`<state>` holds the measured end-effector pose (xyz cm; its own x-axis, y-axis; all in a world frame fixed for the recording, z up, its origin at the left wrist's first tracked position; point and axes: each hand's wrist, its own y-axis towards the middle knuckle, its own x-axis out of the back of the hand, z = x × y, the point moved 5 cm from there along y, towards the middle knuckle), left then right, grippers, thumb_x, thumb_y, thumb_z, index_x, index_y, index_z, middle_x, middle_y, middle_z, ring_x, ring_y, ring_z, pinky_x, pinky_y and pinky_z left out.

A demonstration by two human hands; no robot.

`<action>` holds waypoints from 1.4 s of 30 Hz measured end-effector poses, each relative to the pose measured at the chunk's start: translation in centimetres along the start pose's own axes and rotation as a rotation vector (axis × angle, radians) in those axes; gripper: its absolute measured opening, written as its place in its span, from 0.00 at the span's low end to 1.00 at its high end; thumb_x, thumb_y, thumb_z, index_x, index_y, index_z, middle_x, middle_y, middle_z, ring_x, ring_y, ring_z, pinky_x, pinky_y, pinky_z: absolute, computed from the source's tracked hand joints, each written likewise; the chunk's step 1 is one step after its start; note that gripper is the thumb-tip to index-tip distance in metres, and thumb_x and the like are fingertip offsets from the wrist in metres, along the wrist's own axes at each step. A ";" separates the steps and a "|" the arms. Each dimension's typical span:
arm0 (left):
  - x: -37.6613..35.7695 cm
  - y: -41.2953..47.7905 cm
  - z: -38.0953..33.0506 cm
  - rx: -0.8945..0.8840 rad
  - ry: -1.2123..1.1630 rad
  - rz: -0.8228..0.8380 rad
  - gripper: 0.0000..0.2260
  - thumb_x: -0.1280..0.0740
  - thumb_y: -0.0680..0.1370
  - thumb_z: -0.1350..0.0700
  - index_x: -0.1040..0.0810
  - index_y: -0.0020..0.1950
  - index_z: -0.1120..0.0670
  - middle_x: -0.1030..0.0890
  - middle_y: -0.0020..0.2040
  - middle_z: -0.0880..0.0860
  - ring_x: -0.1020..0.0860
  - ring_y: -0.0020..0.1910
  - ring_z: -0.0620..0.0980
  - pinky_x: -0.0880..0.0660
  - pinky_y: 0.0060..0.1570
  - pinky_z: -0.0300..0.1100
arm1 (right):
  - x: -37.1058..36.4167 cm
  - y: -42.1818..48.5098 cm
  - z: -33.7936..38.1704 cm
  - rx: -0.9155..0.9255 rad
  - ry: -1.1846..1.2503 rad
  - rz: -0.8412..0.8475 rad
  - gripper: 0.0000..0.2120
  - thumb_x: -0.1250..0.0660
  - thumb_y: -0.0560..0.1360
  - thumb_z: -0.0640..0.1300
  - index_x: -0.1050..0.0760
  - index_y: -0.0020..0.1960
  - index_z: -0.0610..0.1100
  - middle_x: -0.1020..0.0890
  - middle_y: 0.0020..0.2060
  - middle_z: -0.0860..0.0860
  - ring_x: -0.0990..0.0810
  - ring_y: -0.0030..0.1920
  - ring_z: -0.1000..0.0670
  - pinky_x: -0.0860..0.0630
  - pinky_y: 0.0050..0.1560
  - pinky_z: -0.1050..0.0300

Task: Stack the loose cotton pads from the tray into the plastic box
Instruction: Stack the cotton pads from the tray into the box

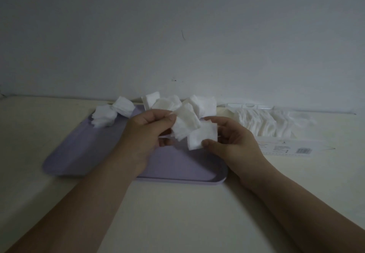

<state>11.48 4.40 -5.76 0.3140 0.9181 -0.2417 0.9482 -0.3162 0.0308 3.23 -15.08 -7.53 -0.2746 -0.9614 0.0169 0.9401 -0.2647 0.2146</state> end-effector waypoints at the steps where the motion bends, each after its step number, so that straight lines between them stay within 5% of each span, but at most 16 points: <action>1: 0.1 0.1 -0.3 -0.010 -0.036 0.007 0.04 0.30 0.79 0.61 0.15 0.49 0.55 0.14 0.46 0.54 0.18 0.40 0.49 0.23 0.33 0.41 | 0.0 0.0 0.0 -0.006 -0.009 -0.014 0.23 0.25 0.73 0.30 0.19 0.63 0.49 0.12 0.52 0.44 0.17 0.54 0.32 0.20 0.60 0.33; 10: -1.5 -1.1 0.3 -0.094 0.300 0.132 0.06 0.26 0.77 0.63 0.16 0.51 0.54 0.12 0.46 0.54 0.20 0.35 0.44 0.23 0.33 0.35 | -0.4 -0.3 0.4 0.024 -0.021 0.017 0.22 0.24 0.70 0.36 0.19 0.62 0.48 0.12 0.53 0.45 0.14 0.54 0.39 0.19 0.60 0.35; 15: -1.2 -1.0 0.2 -0.135 0.345 0.082 0.06 0.25 0.76 0.62 0.15 0.51 0.54 0.12 0.46 0.53 0.17 0.38 0.44 0.21 0.37 0.37 | -0.3 -0.1 0.2 0.017 -0.020 0.014 0.22 0.29 0.73 0.28 0.19 0.62 0.47 0.13 0.53 0.44 0.15 0.55 0.36 0.21 0.61 0.33; 21: -1.3 -1.0 0.2 -0.182 0.369 0.053 0.08 0.22 0.74 0.62 0.15 0.49 0.52 0.13 0.47 0.56 0.15 0.44 0.49 0.20 0.42 0.37 | -0.5 -0.4 0.3 -0.057 0.081 0.078 0.23 0.21 0.68 0.48 0.18 0.61 0.48 0.14 0.53 0.38 0.16 0.57 0.36 0.20 0.60 0.42; 24: -1.1 -1.0 -0.1 -0.175 0.408 0.058 0.09 0.21 0.73 0.62 0.14 0.50 0.51 0.12 0.46 0.53 0.14 0.45 0.48 0.18 0.46 0.38 | -0.4 -0.2 -0.1 -0.011 0.014 0.015 0.18 0.22 0.70 0.41 0.19 0.60 0.46 0.13 0.51 0.41 0.15 0.54 0.34 0.19 0.59 0.34; 27: -0.6 -0.7 -0.2 -0.123 0.429 0.096 0.09 0.23 0.74 0.63 0.15 0.50 0.52 0.13 0.42 0.50 0.18 0.39 0.43 0.22 0.37 0.33 | -0.2 -0.1 -0.3 0.001 -0.002 -0.011 0.18 0.27 0.71 0.36 0.20 0.60 0.45 0.13 0.52 0.42 0.17 0.55 0.32 0.20 0.59 0.31; 32: -0.4 -0.4 0.2 -0.059 0.493 0.123 0.07 0.24 0.75 0.64 0.16 0.47 0.53 0.18 0.32 0.45 0.24 0.29 0.40 0.29 0.29 0.33 | -0.3 -0.3 0.1 0.047 -0.164 0.002 0.25 0.30 0.71 0.37 0.23 0.66 0.53 0.15 0.56 0.50 0.15 0.53 0.46 0.18 0.55 0.48; 36: -0.3 -0.3 0.6 -0.066 0.597 0.175 0.10 0.22 0.72 0.63 0.16 0.48 0.51 0.18 0.35 0.50 0.23 0.33 0.45 0.25 0.39 0.39 | -1.1 -1.0 0.6 0.081 -0.395 0.068 0.35 0.31 0.74 0.30 0.33 0.77 0.50 0.20 0.60 0.50 0.18 0.51 0.58 0.25 0.50 0.71; 42: -1.0 -0.6 0.6 -0.046 0.663 0.305 0.24 0.20 0.71 0.59 0.22 0.62 0.41 0.17 0.35 0.51 0.24 0.32 0.44 0.26 0.41 0.44 | -1.4 -1.0 0.5 0.068 -0.516 0.097 0.36 0.32 0.75 0.33 0.37 0.78 0.52 0.21 0.61 0.52 0.19 0.54 0.57 0.27 0.56 0.71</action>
<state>10.56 3.57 -6.17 0.5138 0.7470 0.4220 0.8104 -0.5840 0.0472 2.57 -13.44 -7.25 -0.2669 -0.8150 0.5144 0.9555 -0.1544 0.2512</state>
